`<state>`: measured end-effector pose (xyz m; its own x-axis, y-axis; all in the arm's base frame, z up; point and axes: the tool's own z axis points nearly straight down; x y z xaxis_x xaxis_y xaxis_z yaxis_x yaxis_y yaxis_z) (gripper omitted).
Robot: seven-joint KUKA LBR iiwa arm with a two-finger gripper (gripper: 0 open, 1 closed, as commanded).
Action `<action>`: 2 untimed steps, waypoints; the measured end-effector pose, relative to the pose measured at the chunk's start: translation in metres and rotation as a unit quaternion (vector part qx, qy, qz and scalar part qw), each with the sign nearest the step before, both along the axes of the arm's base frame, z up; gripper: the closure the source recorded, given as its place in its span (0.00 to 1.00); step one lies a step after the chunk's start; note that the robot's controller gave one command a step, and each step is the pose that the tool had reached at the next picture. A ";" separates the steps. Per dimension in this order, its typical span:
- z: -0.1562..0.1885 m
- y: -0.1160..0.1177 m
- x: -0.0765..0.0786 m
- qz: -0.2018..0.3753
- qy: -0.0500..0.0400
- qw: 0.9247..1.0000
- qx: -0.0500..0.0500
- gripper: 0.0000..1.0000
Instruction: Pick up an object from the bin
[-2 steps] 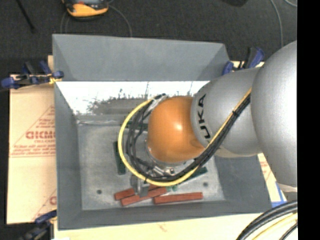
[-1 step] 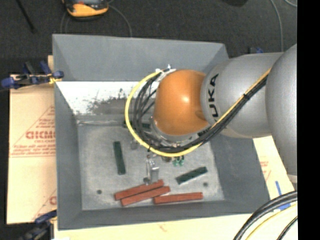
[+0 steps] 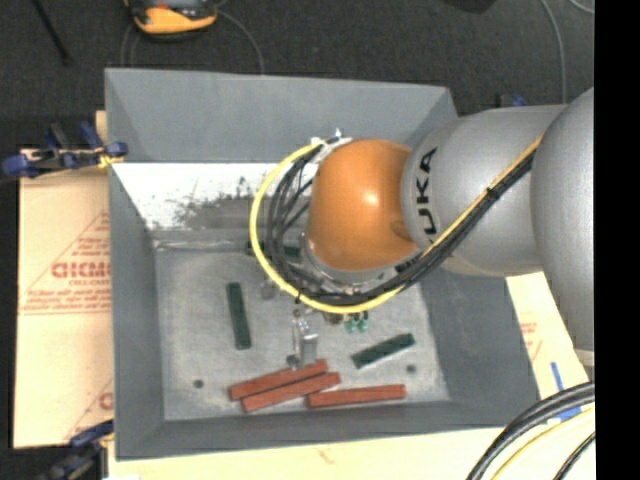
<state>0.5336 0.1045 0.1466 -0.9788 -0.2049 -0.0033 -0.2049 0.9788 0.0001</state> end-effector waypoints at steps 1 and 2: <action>-0.029 -0.029 -0.037 -0.003 -0.001 1.000 0.001 0.00; -0.076 -0.024 -0.047 -0.031 0.000 1.000 0.001 1.00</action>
Offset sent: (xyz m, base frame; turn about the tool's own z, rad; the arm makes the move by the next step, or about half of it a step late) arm -0.0481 -0.0242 -0.0766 0.0604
